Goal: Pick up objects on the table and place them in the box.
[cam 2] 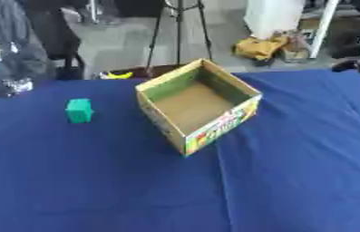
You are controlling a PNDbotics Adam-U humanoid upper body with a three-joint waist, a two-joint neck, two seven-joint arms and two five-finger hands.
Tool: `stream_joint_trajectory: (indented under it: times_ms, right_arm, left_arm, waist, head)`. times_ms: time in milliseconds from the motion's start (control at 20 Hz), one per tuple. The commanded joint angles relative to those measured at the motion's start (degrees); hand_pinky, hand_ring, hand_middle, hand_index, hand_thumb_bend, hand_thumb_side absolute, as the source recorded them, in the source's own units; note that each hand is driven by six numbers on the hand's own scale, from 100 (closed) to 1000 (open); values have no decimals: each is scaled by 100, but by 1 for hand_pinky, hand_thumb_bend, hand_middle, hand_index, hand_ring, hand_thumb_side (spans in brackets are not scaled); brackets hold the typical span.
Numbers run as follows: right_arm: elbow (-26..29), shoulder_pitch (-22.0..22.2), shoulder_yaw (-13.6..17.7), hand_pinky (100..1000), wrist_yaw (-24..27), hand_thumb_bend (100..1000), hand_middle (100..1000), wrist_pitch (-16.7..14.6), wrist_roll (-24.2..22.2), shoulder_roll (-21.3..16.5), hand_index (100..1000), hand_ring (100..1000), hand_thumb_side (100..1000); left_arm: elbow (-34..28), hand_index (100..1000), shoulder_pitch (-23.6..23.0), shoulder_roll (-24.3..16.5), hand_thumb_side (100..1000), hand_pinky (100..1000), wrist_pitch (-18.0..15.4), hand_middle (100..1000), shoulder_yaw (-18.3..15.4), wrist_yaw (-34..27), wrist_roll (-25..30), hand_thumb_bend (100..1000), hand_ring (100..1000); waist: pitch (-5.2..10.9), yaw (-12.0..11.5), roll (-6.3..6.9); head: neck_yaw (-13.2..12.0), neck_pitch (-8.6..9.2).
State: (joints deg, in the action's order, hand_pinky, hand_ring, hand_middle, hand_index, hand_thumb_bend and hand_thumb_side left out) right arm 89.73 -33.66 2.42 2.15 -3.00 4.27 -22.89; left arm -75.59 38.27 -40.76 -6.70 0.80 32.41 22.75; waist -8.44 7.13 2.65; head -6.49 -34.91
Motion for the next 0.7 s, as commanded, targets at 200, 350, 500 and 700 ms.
stream_joint_trajectory:
  times_ms: [200, 350, 500, 700]
  right_arm:
    - [54, -55, -10, 539, 34, 100, 727, -4, -39, -67, 857, 628, 804]
    - [44, -60, -41, 538, 37, 100, 727, -1, -73, -72, 857, 628, 806]
    - [41, -89, -83, 538, 43, 100, 727, 1, -113, -83, 858, 627, 812]
    - [39, -146, -143, 537, 43, 100, 726, 7, -181, -111, 858, 627, 819]
  left_arm:
    - [978, 818, 662, 84, 636, 698, 93, 757, 3, 589, 312, 806, 759]
    - [1691, 817, 1010, 252, 606, 706, 147, 755, -61, 1006, 185, 794, 758]
    - [2291, 808, 1272, 378, 531, 724, 153, 751, -142, 1597, -84, 758, 757]
    - [2959, 795, 1498, 476, 450, 739, 67, 743, -277, 2079, -315, 631, 756]
  waist:
    - [96, 57, 18]
    - [82, 110, 59]
    - [29, 200, 128]
    - [-74, 378, 228]
  head:
    - [-51, 89]
    - [-96, 114]
    - [-160, 174]
    - [-262, 266]
